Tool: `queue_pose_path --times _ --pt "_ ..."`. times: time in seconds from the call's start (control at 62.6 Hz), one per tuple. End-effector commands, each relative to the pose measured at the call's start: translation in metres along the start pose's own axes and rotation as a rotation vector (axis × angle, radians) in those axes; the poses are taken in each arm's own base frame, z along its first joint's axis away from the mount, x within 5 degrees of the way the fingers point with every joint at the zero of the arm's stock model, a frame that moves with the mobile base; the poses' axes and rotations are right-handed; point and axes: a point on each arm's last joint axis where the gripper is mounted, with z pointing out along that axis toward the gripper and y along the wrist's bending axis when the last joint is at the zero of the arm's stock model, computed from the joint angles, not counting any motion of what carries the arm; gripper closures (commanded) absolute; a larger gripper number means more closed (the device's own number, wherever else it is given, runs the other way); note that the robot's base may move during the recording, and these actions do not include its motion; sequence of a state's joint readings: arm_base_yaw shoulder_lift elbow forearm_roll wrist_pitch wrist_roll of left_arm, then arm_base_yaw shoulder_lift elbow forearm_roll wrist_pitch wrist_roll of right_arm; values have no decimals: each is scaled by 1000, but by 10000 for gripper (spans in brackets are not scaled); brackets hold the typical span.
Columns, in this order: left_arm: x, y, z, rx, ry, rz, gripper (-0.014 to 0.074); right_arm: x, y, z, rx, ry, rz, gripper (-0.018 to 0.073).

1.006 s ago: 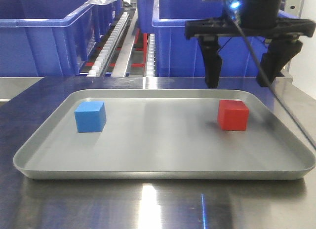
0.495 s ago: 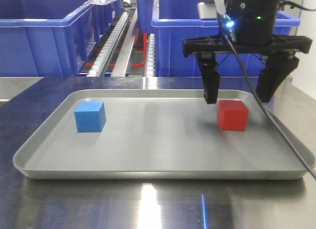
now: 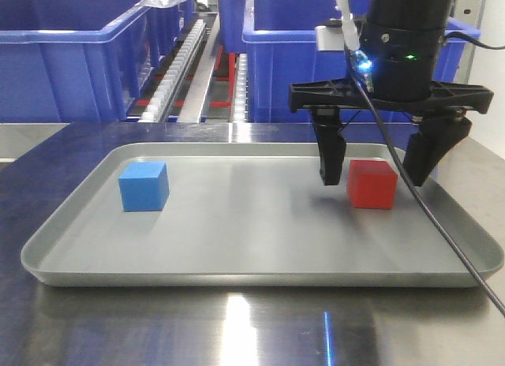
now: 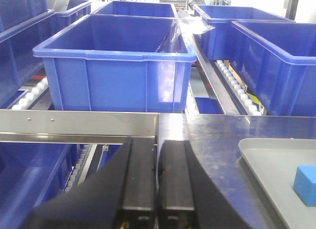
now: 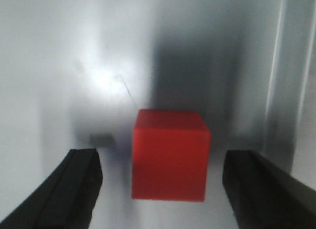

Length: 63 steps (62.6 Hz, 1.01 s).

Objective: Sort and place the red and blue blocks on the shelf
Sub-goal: 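Lower the open right gripper around the red cube, then close the right gripper on the red cube and lift it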

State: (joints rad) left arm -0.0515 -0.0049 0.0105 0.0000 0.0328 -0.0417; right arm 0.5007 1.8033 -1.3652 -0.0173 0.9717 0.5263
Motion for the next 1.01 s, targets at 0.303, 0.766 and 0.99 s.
queue_pose_path --times 0.303,0.766,0.99 --pt "0 0 -1 4 -74 -5 472 -5 2 -4 -14 -31 2 -55" --pt "0 0 -1 4 -74 -5 472 -6 -2 -4 -7 -20 26 207" --pt "0 0 -1 4 -74 -5 472 -6 -2 -9 -15 -35 26 371"
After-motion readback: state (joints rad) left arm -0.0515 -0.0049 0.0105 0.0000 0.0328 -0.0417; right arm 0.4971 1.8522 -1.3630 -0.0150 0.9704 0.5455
